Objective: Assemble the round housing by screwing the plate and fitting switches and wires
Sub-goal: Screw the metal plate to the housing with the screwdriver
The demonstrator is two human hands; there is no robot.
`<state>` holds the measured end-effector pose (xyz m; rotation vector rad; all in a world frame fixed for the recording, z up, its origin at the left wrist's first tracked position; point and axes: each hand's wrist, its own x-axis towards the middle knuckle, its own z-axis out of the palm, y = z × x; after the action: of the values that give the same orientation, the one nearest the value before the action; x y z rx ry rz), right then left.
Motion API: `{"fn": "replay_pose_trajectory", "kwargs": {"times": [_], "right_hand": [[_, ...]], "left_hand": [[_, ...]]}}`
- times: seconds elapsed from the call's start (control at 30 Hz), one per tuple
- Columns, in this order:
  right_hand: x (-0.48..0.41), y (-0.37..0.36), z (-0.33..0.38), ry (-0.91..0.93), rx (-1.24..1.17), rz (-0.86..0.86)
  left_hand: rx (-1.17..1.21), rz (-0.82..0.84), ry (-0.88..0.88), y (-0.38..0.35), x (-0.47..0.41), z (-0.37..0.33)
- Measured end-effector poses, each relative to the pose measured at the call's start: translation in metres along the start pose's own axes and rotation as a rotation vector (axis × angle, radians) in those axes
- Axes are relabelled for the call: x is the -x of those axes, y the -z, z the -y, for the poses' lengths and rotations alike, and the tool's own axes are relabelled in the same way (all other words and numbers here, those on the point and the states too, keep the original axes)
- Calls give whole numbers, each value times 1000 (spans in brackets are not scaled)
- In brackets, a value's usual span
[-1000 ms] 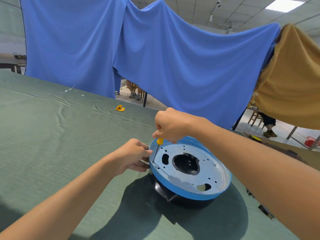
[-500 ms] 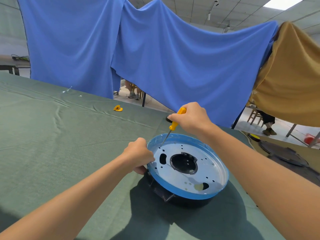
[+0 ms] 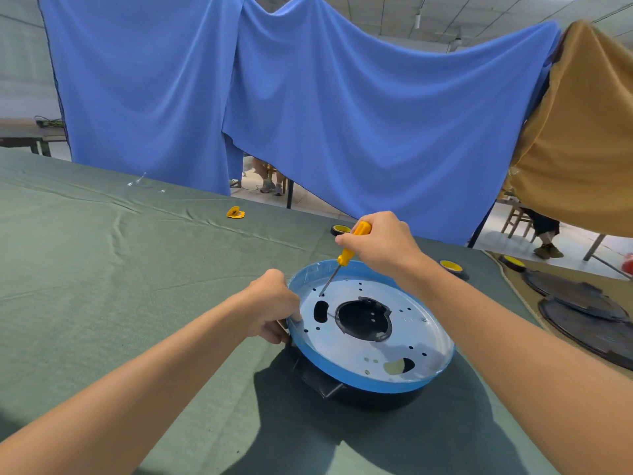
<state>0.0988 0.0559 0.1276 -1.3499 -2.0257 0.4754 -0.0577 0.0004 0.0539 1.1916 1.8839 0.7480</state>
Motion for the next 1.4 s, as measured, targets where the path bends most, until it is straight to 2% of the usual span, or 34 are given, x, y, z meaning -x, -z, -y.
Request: {"fn": "replay_pose_trajectory", "kwargs": {"times": [0.2,0.3,0.4,0.47,0.7,0.8,0.93,1.0,1.13,1.27,1.4], "right_hand": [[-2,1,0,98,-66,33],[-3,-1,3,185,28,228],[2,-15,5,331,246,457],[8,-32,3,401,327,536],[11,-61,-1,354,339,567],[12,-65,-3,271,363,568],[8,-55,-11,-26,433,474],[9,-51,-16,-152,436,484],[10,-48,-22,-399,97,522],[11,-43,-28,-476,-48,551],[8,-39,-29,-454,-63,537]], "left_hand": [[27,19,-68,4,-3,8],[159,49,-37,7,-5,14],[254,97,-9,11,-5,21],[274,119,9,12,-5,26],[380,140,55,13,-5,32],[423,152,64,13,-4,35],[479,150,74,13,-2,35],[499,131,85,12,-1,32],[531,101,94,6,0,27],[540,100,110,2,-2,26],[580,162,161,3,-3,24]]}}
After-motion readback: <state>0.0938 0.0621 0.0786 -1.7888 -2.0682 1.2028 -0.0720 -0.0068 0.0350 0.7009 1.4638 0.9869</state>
